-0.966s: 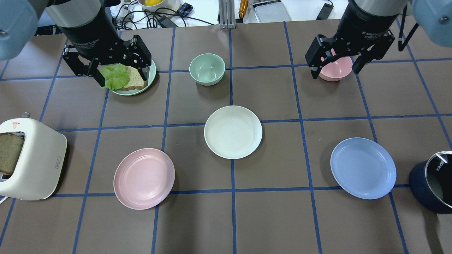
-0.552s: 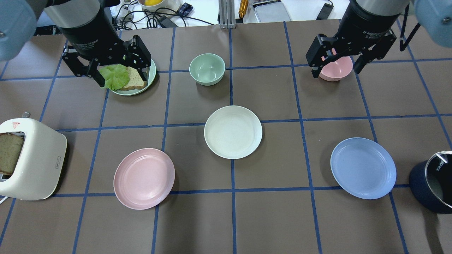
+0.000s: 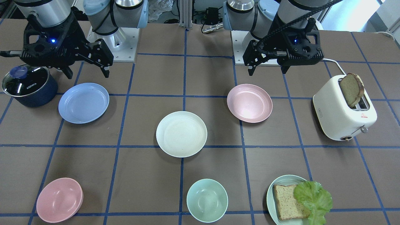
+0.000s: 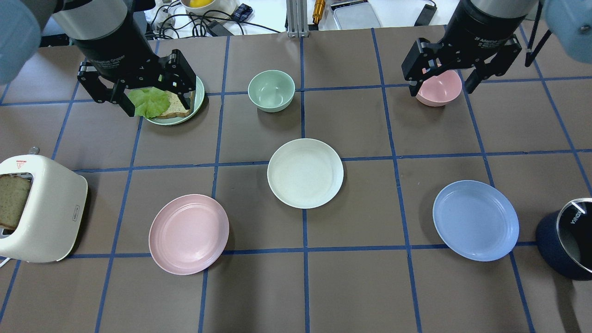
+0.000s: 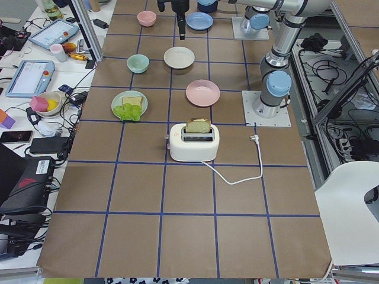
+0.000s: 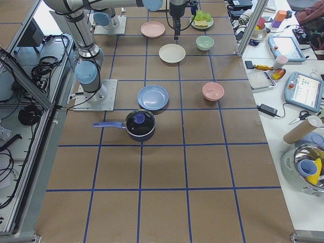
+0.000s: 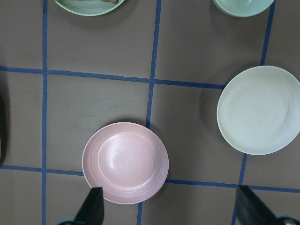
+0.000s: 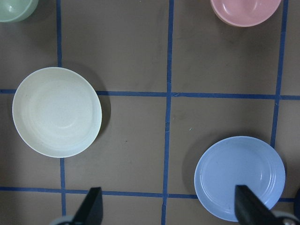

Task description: Stack three plates with pink and blue

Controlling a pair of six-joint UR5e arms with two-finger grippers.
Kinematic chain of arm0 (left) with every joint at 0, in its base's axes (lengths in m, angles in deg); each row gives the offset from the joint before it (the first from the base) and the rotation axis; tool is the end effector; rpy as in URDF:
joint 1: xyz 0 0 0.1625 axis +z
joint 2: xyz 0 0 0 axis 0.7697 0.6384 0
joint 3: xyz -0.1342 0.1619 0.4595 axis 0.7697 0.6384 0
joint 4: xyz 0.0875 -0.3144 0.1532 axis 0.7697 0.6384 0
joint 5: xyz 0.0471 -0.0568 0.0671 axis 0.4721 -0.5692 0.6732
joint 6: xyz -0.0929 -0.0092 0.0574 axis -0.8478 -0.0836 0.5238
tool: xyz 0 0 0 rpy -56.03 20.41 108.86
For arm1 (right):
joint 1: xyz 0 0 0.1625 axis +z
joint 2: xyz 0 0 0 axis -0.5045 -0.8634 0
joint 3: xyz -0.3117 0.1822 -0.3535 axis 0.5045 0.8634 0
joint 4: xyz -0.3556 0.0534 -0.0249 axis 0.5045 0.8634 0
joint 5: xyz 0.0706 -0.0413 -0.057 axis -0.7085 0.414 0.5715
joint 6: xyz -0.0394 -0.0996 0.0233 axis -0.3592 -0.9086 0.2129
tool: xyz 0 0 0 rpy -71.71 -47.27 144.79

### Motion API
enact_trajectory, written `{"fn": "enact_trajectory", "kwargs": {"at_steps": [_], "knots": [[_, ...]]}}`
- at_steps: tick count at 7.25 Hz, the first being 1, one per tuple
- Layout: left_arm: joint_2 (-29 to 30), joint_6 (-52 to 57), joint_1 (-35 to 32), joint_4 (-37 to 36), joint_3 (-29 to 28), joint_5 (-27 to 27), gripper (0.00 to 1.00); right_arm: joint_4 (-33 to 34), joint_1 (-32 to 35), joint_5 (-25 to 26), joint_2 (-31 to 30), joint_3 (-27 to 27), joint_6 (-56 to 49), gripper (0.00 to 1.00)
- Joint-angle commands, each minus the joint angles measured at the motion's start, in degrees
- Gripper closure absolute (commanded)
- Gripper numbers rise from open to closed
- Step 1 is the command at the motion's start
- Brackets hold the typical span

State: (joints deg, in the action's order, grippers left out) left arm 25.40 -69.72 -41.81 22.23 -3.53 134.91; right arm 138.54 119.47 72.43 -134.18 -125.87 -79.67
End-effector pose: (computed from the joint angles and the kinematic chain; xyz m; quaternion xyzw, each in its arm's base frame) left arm -0.1498 -0.4316 0.5863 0.0491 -0.9987 -0.0158 0.0003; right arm 0.1318 -0.4408 0.5850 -0.0159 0.9995 -0.0156 0.0217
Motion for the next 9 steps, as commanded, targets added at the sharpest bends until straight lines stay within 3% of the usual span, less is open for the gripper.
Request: {"fn": "enact_trajectory", "kwargs": {"at_steps": [1,3,5,6,9], "knots": [[-0.02,0.03,-0.05,-0.01,0.18,0.01,0.00,-0.02,-0.31,0.59,0.39,0.91,-0.19,0.00],[-0.02,0.03,-0.05,-0.01,0.18,0.01,0.00,-0.29,-1.10,-4.11,2.06,1.79,-0.01,0.00],[-0.02,0.03,-0.05,-0.01,0.35,0.01,0.00,0.49,-1.19,-0.31,1.98,1.37,0.16,0.00],[-0.28,0.03,-0.05,0.07,0.35,0.01,0.00,4.07,-1.72,2.76,1.98,1.45,-0.28,0.00],[2.00,0.21,0.12,0.24,1.22,-0.60,0.00,2.87,-10.39,2.18,2.42,-2.39,-8.26,0.00]]}}
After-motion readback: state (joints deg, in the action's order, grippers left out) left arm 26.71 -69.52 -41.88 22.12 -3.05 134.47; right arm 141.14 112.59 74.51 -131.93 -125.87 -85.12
